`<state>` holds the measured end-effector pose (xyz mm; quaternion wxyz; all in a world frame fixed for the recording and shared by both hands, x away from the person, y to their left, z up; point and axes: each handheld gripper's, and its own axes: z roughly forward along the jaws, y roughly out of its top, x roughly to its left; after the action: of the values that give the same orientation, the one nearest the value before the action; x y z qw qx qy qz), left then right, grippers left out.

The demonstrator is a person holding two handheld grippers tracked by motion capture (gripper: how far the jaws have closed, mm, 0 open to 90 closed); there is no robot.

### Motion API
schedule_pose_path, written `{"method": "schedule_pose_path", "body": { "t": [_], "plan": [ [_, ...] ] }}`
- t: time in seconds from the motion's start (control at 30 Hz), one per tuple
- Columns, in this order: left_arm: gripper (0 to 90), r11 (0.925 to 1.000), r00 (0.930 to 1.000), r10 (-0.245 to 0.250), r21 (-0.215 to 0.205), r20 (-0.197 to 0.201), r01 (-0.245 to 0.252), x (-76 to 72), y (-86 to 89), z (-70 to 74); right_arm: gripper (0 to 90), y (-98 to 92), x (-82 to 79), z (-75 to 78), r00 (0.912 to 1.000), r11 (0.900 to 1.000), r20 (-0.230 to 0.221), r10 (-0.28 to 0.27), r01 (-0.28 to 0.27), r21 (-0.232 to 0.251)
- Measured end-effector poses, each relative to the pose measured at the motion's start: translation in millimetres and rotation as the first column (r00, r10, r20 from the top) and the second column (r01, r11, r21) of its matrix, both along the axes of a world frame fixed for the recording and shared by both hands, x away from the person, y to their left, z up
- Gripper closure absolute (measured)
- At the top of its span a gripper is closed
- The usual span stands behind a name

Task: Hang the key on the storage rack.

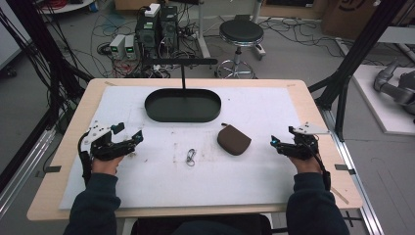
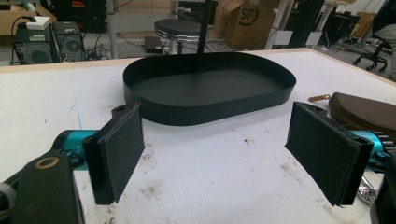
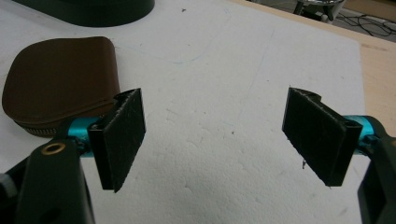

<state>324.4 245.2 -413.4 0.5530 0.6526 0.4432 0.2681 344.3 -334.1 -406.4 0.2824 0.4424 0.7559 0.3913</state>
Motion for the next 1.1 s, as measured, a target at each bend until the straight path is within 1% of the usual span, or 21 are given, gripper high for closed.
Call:
{"method": "schedule_pose_path", "body": {
  "t": [0.13,0.3,0.5,0.53,0.6,0.73,0.77,0.8,0.83,0.87,0.9,0.97,1.07,1.1],
  "plan": [
    [19.0,1.0,1.0,-0.003,-0.001,-0.002,0.003,0.8,-0.7,-0.6,21.7,0.4,0.4,-0.4,1.0,1.0,0.0,0.006,-0.006,0.002],
    [19.0,1.0,1.0,-0.002,0.001,-0.009,0.002,2.2,-2.1,-1.9,21.8,-3.2,2.4,-1.9,0.9999,1.0,-0.01,-0.002,0.002,0.014],
    [19.5,0.9999,0.9998,-0.013,0.006,-0.014,0.013,0.7,-4.9,-1.4,23.4,-2.7,0.1,-0.8,1.0,1.0,-0.005,-0.001,0.001,0.013],
    [19.5,0.9998,0.9998,-0.018,0.007,-0.011,0.018,0.5,-6.0,-1.0,23.4,-2.7,0.1,-0.8,1.0,1.0,-0.005,-0.001,0.001,0.013],
    [20.8,0.9993,0.9993,-0.035,0.011,-0.016,0.035,-0.3,-9.5,-0.3,24.0,-0.5,0.4,0.1,1.0,1.0,0.0,0.007,-0.007,0.004],
    [22.3,0.9992,0.9985,-0.041,0.001,-0.036,0.041,-2.0,-19.3,-0.2,24.7,2.0,-2.2,0.9,1.0,1.0,-0.001,0.009,-0.009,-0.005],
    [23.5,0.9985,0.9979,-0.054,0.0,-0.037,0.054,-1.8,-22.3,-0.1,24.7,2.5,-3.0,1.1,1.0,1.0,0.0,0.007,-0.007,-0.001],
    [26.1,0.9985,0.9979,-0.054,0.0,-0.037,0.054,-1.8,-22.3,-0.1,24.7,2.5,-3.0,1.1,1.0,1.0,0.0,0.007,-0.007,-0.001],
    [28.6,0.9978,0.997,-0.066,0.001,-0.041,0.066,-1.6,-25.4,0.1,24.7,2.9,-4.0,1.4,1.0,1.0,-0.001,0.0,0.0,-0.002],
    [28.6,0.9971,0.996,-0.076,0.003,-0.046,0.076,-0.9,-28.7,0.0,24.7,2.9,-4.0,1.4,1.0,1.0,-0.001,0.0,0.0,-0.002],
    [30.7,0.9964,0.9948,-0.085,0.005,-0.056,0.085,-0.2,-32.7,-0.2,24.7,3.0,-3.7,0.9,1.0,1.0,-0.001,0.0,0.0,-0.005],
    [32.5,0.9918,0.989,-0.126,0.009,-0.076,0.127,0.8,-43.5,-1.0,24.7,3.0,-2.8,0.2,1.0,1.0,-0.002,-0.001,0.001,-0.004],
    [32.7,0.9861,0.9819,-0.16,0.029,-0.101,0.164,1.7,-57.6,-1.7,24.7,4.1,-1.3,-0.5,1.0,1.0,-0.006,-0.001,0.001,-0.003],
    [32.8,0.982,0.9771,-0.181,0.034,-0.112,0.186,2.1,-64.3,-2.7,24.7,4.3,-1.1,-0.7,1.0,1.0,-0.007,0.002,-0.002,-0.004]
  ]
}}
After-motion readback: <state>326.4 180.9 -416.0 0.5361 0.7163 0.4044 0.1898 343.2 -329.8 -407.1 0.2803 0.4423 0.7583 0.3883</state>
